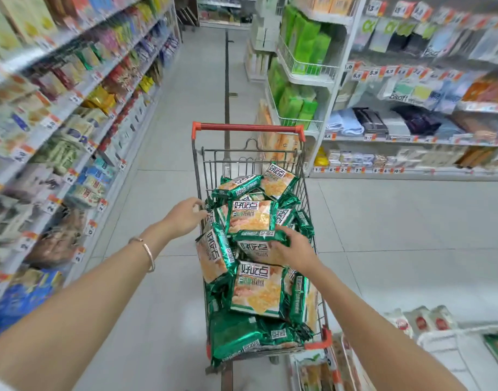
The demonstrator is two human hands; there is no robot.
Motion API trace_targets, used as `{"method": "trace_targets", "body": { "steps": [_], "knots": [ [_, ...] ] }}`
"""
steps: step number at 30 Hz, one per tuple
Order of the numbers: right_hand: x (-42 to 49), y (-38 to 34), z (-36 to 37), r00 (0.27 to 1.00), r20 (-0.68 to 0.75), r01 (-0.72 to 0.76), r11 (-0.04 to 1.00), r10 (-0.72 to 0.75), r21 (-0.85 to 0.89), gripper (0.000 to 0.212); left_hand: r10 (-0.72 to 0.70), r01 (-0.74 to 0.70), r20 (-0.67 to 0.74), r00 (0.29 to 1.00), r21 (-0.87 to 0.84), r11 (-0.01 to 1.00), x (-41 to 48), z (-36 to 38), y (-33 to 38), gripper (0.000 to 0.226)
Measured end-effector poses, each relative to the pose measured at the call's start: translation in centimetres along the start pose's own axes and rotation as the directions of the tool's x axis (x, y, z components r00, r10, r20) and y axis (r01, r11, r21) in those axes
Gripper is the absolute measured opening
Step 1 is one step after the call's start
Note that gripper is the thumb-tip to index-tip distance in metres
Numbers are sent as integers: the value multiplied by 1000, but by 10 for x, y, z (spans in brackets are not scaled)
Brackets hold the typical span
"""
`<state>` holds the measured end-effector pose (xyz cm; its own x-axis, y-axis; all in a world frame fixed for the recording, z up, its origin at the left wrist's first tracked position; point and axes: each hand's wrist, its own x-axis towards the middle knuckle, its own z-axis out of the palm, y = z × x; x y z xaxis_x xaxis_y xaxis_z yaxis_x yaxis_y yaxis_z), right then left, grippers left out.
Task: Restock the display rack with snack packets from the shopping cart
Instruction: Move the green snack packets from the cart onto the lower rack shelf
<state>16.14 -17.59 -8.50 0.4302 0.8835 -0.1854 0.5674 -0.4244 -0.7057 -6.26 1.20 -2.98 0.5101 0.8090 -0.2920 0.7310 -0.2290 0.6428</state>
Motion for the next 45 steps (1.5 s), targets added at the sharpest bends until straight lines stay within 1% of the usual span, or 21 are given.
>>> {"method": "trace_targets", "body": {
  "steps": [3, 5, 10, 12, 13, 15, 17, 19, 20, 21, 22, 23, 26, 29, 30, 32, 35, 37, 40, 42, 45],
  "knots": [
    [8, 4, -33, 981, -153, -63, 935, 123, 348, 49, -20, 14, -42, 999, -124, 992, 3, 4, 10, 41],
    [17, 13, -48, 964, -192, -77, 884, 185, 462, 52, -34, 27, -25, 999, -221, 975, 5, 10, 21, 40],
    [41, 38, -56, 961, -104, -161, 826, 255, 540, 108, -42, 62, 57, 997, -403, 913, 4, 29, 55, 41],
    [44, 36, -56, 961, -8, -216, 765, 278, 607, 114, -30, 107, 190, 981, -411, 906, 2, 33, 62, 62],
    [43, 29, -57, 954, 51, -256, 719, 294, 646, 108, -18, 146, 297, 955, -415, 898, 2, 35, 63, 74],
    [33, 2, -58, 941, 191, -329, 619, 280, 714, 71, 16, 240, 485, 874, -461, 854, 2, 39, 64, 83],
    [29, -10, -57, 924, 337, -383, 493, 183, 781, 46, -5, 319, 504, 864, -539, 780, 4, 40, 62, 74],
    [24, -11, -54, 908, 393, -415, 463, 149, 783, 44, -54, 328, 443, 895, -572, 752, 5, 35, 57, 67],
    [23, -8, -48, 909, 380, -407, 562, 171, 720, 43, -66, 324, 414, 908, -592, 738, 7, 31, 52, 65],
    [21, -2, -40, 907, 365, -393, 732, 209, 557, 45, -84, 326, 389, 918, -617, 716, 9, 27, 46, 61],
    [18, 6, -31, 907, 349, -351, 882, 237, 315, 51, -102, 332, 368, 924, -646, 687, 9, 23, 40, 57],
    [14, 15, -20, 904, 354, -287, 955, 242, 79, 57, -116, 335, 350, 930, -673, 659, 10, 19, 34, 53],
    [5, 35, 18, 876, 369, -196, 927, 312, -319, 60, -148, 354, 340, 929, -699, 621, 10, 15, 19, 43],
    [0, 47, 40, 935, 259, -76, 850, 242, -521, 29, -172, 367, 334, 927, -710, 602, 9, 13, 7, 31],
    [-2, 48, 44, 946, 229, -95, 871, 230, -481, 26, -176, 366, 329, 928, -713, 598, 8, 11, 5, 31],
    [-5, 45, 41, 936, 243, -205, 955, 255, -216, 31, -182, 359, 316, 931, -710, 606, 8, 8, 2, 35],
    [-7, 43, 11, 947, 209, -275, 954, 246, 123, 25, -188, 338, 284, 940, -714, 613, 11, 3, 0, 42],
    [-7, 41, -25, 947, 139, -321, 890, 291, 323, 27, -207, 336, 266, 942, -713, 616, 14, 3, 1, 53],
    [-9, 38, -81, 927, 109, -341, 685, 359, 644, 38, -232, 345, 256, 938, -669, 658, 17, 9, 10, 73],
    [-9, 29, -99, 924, 106, -312, 567, 366, 762, 34, -223, 363, 292, 930, -633, 684, 15, 14, 20, 97],
    [-10, -1, -93, 932, 107, -271, 473, 346, 838, 25, -171, 387, 397, 902, -567, 727, 20, 32, 32, 143]
  ]
}}
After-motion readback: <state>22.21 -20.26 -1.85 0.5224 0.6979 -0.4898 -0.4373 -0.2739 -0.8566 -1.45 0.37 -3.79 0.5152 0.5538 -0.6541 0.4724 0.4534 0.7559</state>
